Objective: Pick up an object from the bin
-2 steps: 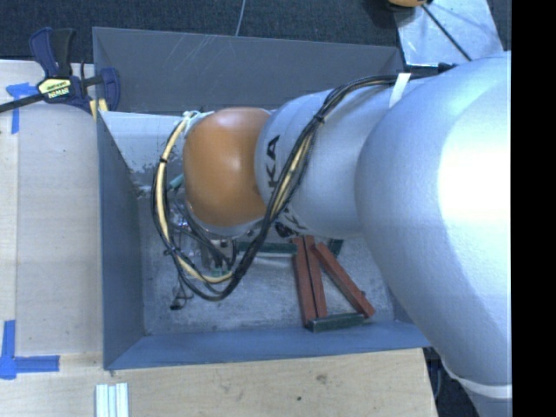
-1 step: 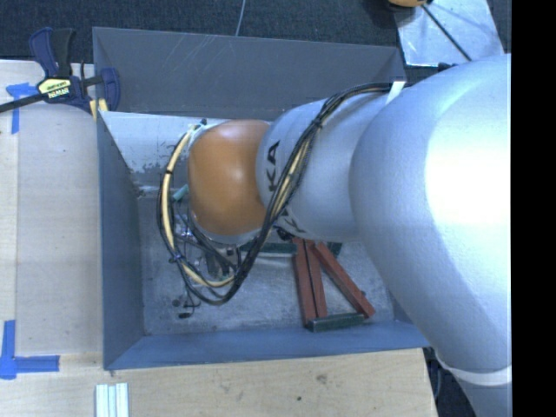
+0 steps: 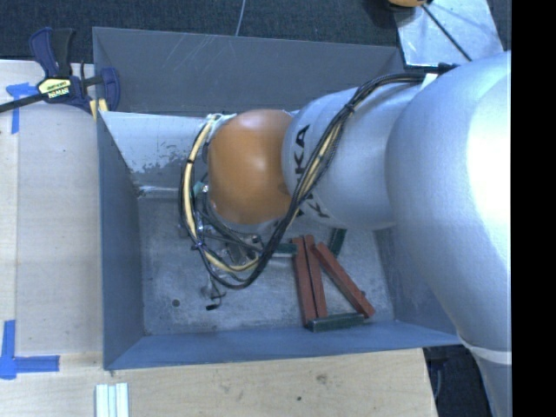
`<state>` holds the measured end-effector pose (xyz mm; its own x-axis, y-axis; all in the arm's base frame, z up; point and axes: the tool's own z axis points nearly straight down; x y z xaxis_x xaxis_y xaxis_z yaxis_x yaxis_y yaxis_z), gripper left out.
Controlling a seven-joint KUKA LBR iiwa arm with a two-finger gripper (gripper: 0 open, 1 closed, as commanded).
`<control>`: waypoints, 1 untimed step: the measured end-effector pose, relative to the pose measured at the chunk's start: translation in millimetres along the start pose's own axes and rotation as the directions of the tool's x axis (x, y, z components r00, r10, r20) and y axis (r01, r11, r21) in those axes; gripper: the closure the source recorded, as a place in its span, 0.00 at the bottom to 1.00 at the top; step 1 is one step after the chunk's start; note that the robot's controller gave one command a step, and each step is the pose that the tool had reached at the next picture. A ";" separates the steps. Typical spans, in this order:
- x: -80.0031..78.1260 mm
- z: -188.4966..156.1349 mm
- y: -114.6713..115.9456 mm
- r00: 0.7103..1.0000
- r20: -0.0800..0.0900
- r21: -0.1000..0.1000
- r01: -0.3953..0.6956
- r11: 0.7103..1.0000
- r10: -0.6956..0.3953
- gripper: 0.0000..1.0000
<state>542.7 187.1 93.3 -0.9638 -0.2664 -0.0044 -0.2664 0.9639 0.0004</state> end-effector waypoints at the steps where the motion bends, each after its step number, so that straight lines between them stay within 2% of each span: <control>1: 39.4 17.3 -34.4 0.989 0.000 0.000 0.148 0.989 -0.148 0.00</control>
Offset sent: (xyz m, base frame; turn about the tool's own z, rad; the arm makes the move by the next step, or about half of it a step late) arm 0.0827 -0.0343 0.0731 -0.2528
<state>514.0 143.4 75.8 -0.9137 -0.4063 -0.0043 -0.4063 0.9137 -0.0005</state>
